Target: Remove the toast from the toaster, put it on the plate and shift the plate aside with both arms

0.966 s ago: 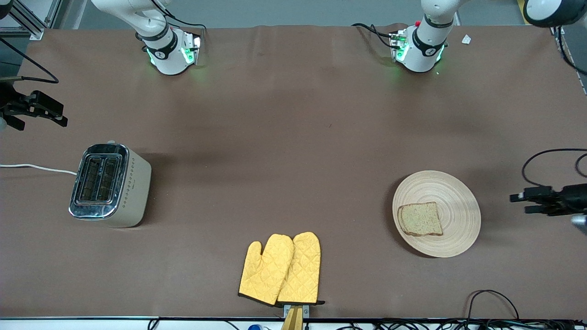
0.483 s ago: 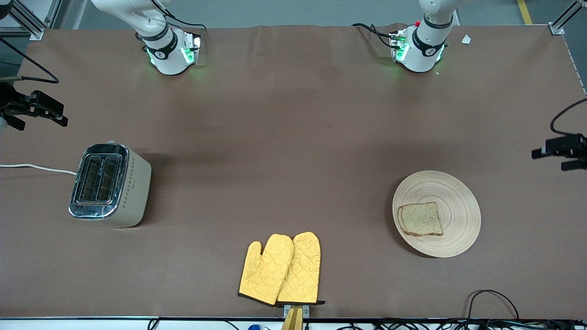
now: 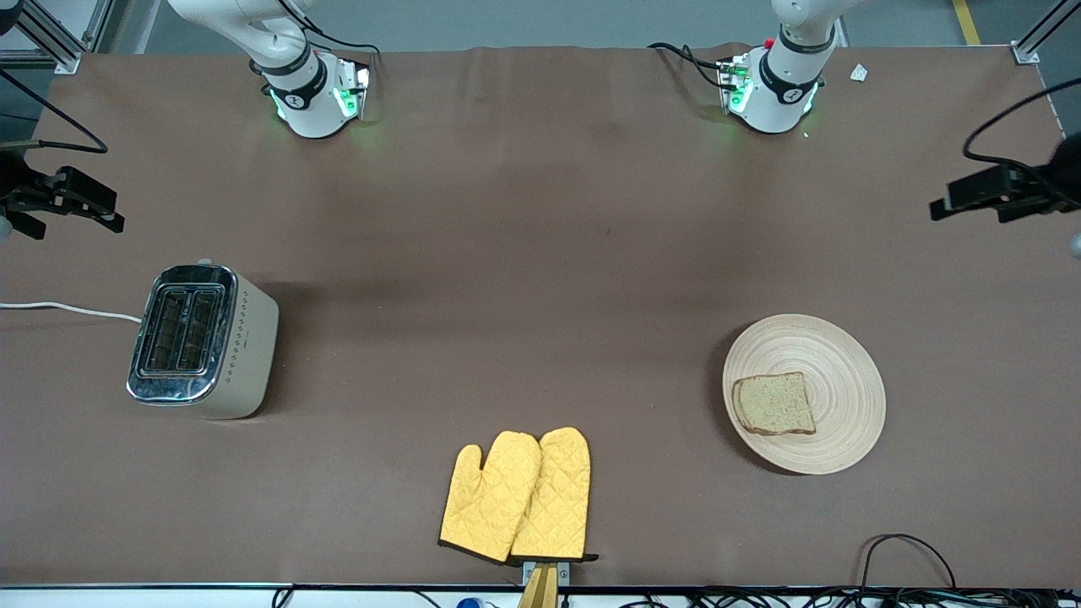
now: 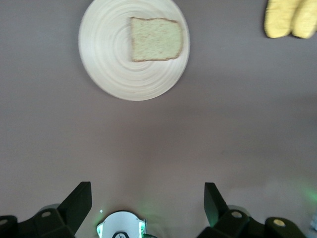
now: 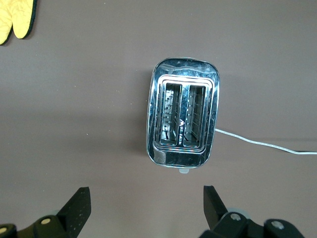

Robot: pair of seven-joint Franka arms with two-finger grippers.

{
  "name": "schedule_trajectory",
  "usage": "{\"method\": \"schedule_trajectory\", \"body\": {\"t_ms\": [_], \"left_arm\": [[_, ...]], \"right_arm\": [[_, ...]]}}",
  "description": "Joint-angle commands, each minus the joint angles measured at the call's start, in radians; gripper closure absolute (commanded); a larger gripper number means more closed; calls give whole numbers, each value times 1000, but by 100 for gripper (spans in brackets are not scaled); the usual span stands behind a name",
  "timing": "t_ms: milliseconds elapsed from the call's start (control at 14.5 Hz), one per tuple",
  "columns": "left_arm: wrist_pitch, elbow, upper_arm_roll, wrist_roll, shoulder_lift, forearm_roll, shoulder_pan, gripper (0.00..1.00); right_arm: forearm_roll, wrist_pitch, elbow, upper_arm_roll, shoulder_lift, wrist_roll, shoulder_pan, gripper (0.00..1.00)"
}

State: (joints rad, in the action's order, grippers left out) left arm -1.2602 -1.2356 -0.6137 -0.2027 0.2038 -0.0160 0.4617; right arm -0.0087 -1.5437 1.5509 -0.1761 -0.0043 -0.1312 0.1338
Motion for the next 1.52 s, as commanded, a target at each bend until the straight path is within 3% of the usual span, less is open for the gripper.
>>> {"method": "schedule_trajectory", "body": {"t_ms": [0, 345, 414, 483, 552, 621, 759, 1034, 1241, 1448], "left_arm": [[-8, -28, -57, -29, -11, 88, 14, 0], [-18, -16, -35, 21, -10, 123, -26, 0], [-18, -10, 36, 58, -17, 145, -105, 0], [-16, -10, 190, 104, -38, 152, -217, 0], [-18, -21, 289, 133, -64, 143, -294, 0], [-16, -21, 337, 149, -70, 125, -326, 0], [-16, -56, 359, 151, -105, 111, -347, 0], [-151, -281, 383, 129, -259, 111, -388, 0], [-150, -312, 506, 146, -276, 90, -486, 0], [-151, -301, 519, 152, -265, 68, -483, 0]], "right_arm": [[-19, 10, -2, 13, -6, -10, -11, 0], [-20, 10, -2, 12, -5, -10, -8, 0], [-20, 11, 0, 10, -6, -10, -8, 0], [-20, 10, -2, 10, -5, -10, -10, 0], [-19, 8, -3, 12, -3, -10, -13, 0], [-19, 10, -2, 13, -3, -8, -11, 0], [-19, 8, -2, 13, -3, -8, -8, 0], [-19, 11, -2, 15, -5, -10, -16, 0], [-19, 11, -2, 24, -5, -8, -16, 0], [-19, 13, -3, 32, -6, -7, -17, 0]]}}
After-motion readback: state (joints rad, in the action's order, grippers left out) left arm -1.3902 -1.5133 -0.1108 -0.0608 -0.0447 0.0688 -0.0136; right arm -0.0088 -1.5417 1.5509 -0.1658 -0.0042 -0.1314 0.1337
